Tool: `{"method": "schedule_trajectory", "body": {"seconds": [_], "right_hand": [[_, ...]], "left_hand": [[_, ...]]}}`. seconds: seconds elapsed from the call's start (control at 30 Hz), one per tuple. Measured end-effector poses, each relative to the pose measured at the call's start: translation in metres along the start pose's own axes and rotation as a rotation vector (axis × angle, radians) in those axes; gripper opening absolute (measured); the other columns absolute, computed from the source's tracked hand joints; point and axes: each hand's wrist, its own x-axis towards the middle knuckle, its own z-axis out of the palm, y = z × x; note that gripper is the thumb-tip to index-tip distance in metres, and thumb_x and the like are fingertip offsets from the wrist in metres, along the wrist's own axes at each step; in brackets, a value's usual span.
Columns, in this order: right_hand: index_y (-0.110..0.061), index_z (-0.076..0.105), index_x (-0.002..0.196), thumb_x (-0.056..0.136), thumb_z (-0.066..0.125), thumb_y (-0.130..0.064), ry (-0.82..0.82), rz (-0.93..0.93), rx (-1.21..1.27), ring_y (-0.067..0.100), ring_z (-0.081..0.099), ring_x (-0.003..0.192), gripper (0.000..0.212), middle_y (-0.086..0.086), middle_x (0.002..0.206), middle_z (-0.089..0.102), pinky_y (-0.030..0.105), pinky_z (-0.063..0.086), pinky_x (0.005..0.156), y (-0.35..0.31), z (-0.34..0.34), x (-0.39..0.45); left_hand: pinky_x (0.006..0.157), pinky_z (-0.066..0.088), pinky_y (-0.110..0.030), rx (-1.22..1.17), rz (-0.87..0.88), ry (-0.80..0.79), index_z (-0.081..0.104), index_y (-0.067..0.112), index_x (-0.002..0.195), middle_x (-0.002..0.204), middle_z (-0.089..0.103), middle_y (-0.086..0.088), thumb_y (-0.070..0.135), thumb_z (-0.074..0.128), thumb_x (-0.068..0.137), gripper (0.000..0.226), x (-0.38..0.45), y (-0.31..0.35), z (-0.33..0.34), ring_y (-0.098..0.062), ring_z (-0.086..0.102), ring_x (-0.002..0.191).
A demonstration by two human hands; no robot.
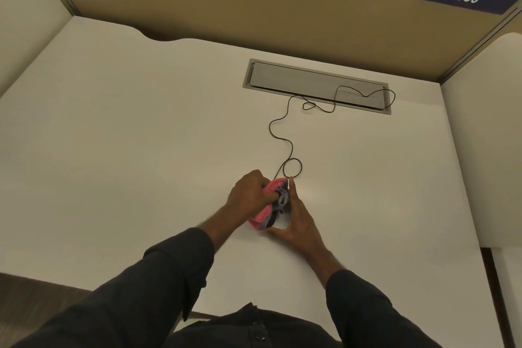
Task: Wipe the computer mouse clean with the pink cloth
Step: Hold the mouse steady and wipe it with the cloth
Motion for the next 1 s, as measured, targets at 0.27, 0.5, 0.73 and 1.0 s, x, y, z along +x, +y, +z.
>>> {"method": "schedule_trajectory", "body": {"seconds": [0.27, 0.5, 0.73, 1.0], "right_hand": [[-0.041, -0.007, 0.156, 0.064, 0.078, -0.070, 0.019, -0.017, -0.066, -0.015, 0.037, 0.131, 0.128, -0.035, 0.151, 0.026, 0.002, 0.033, 0.101, 0.005, 0.002, 0.002], [-0.041, -0.007, 0.156, 0.063, 0.081, -0.069, 0.016, 0.013, -0.055, -0.012, 0.038, 0.133, 0.131, -0.028, 0.153, 0.031, 0.001, 0.031, 0.101, 0.010, 0.004, 0.004], [-0.040, -0.008, 0.156, 0.059, 0.084, -0.069, 0.004, 0.021, -0.074, -0.009, 0.034, 0.138, 0.136, -0.024, 0.154, 0.033, 0.001, 0.027, 0.104, 0.013, 0.003, 0.003], [-0.041, 0.000, 0.156, 0.059, 0.082, -0.071, 0.010, -0.003, -0.096, -0.009, 0.031, 0.139, 0.131, -0.025, 0.153, 0.033, 0.000, 0.024, 0.105, 0.011, 0.001, 0.000]], "left_hand": [[0.054, 0.040, -0.030, -0.122, -0.076, 0.021, 0.054, 0.017, 0.053, 0.062, 0.055, -0.004, 0.036, 0.073, 0.079, 0.037, 0.009, -0.002, 0.001, -0.017, 0.052, 0.057], [0.050, 0.040, -0.026, -0.190, -0.086, 0.027, 0.056, 0.022, 0.049, 0.052, 0.055, 0.002, 0.031, 0.071, 0.084, 0.039, 0.010, -0.007, 0.000, -0.011, 0.049, 0.047], [0.070, 0.056, -0.039, -0.298, -0.167, 0.043, 0.076, 0.004, 0.080, 0.077, 0.074, -0.015, 0.031, 0.069, 0.087, 0.029, 0.013, -0.017, -0.008, -0.029, 0.070, 0.074], [0.056, 0.043, -0.027, -0.239, -0.153, 0.066, 0.060, 0.016, 0.056, 0.061, 0.062, -0.005, 0.028, 0.070, 0.086, 0.035, 0.007, -0.035, -0.013, -0.018, 0.055, 0.058]]}}
